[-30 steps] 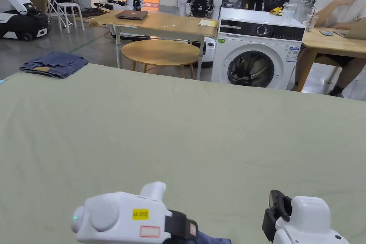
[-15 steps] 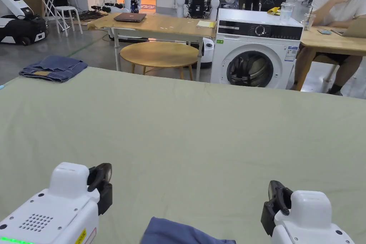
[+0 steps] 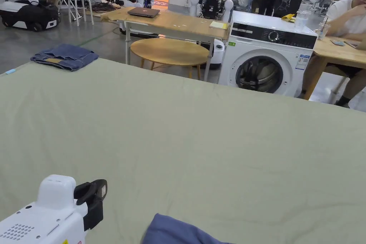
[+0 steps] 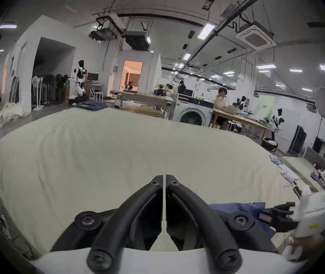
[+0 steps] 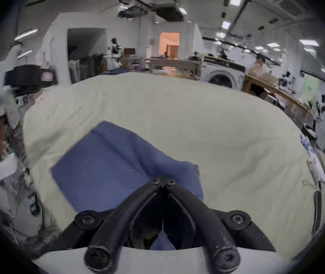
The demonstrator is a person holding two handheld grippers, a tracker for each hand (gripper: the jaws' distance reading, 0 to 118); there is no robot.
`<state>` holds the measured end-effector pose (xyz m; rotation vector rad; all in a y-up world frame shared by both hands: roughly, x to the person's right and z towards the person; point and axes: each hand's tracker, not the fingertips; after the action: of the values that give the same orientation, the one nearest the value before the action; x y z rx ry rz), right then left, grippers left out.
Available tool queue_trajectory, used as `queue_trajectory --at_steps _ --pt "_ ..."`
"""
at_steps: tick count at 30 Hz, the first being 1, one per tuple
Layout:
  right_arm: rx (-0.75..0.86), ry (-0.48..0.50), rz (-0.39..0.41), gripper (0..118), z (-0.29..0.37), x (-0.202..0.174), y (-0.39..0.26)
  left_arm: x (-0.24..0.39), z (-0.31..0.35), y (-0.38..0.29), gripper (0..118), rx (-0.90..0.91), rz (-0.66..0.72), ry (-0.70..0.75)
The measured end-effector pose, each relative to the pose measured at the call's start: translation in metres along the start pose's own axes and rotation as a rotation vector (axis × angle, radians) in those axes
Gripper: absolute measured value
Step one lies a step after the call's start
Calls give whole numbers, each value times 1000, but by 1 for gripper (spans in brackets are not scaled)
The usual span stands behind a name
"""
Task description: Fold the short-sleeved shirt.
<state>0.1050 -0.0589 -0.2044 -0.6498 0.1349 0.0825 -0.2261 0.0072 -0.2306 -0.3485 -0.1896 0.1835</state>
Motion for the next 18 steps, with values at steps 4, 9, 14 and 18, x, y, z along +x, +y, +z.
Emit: queue_trajectory --at_steps 4,9,14,18 --pt "-6 -54 -106 0 -16 19 -1 0 3 -7 0 -31 5 -15" --pt "-57 -55 -144 0 -31 21 -5 -2 2 -13 0 -105 22 -63" --pt "-86 -56 -197 0 -37 25 -1 -6 -8 -8 0 -273 20 -216" --pt "-94 -54 -180 0 -35 25 1 -19 -28 0 11 -422 96 -368"
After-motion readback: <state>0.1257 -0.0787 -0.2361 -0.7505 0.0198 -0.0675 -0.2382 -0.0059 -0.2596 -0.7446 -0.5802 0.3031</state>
